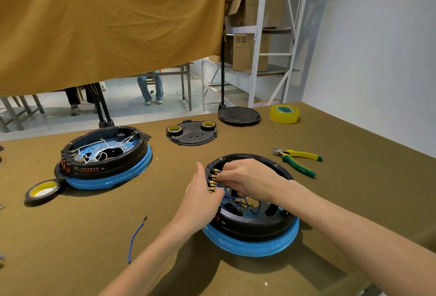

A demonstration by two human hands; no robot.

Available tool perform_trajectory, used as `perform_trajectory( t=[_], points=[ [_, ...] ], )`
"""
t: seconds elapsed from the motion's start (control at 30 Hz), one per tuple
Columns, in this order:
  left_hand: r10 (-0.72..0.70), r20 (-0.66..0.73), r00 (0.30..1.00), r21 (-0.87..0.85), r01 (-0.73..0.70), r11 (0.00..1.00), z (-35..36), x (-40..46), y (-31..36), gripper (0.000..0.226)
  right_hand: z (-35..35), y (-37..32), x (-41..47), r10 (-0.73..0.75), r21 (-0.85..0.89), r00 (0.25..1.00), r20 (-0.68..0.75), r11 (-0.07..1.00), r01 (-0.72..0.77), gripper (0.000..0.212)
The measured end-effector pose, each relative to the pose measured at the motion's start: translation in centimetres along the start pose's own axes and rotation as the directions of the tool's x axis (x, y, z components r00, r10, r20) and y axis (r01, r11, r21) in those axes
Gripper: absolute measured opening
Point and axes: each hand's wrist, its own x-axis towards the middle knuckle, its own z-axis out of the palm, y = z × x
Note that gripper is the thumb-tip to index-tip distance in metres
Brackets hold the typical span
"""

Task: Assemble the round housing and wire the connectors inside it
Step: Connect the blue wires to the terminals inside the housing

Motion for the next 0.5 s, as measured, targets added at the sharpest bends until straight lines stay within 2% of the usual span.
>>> perform_trajectory(
  t=[0.1, 0.5],
  points=[
    [-0.055, -0.074, 0.996, -0.035, 0.053, 0.998, 0.05, -0.1, -0.04, 0.099, 0.19, -0.07, 0.0, 0.032, 0.023, 0.999, -0.009, 0.999, -0.032, 0.02],
    [-0.028, 0.006, 1.0, -0.003, 0.028, 1.0, -0.04, -0.31, -0.41, 0.085, 0.44, 0.15, 0.07, 0.103, 0.064, 0.995, 0.009, 0.993, -0.103, 0.023]
  ],
)
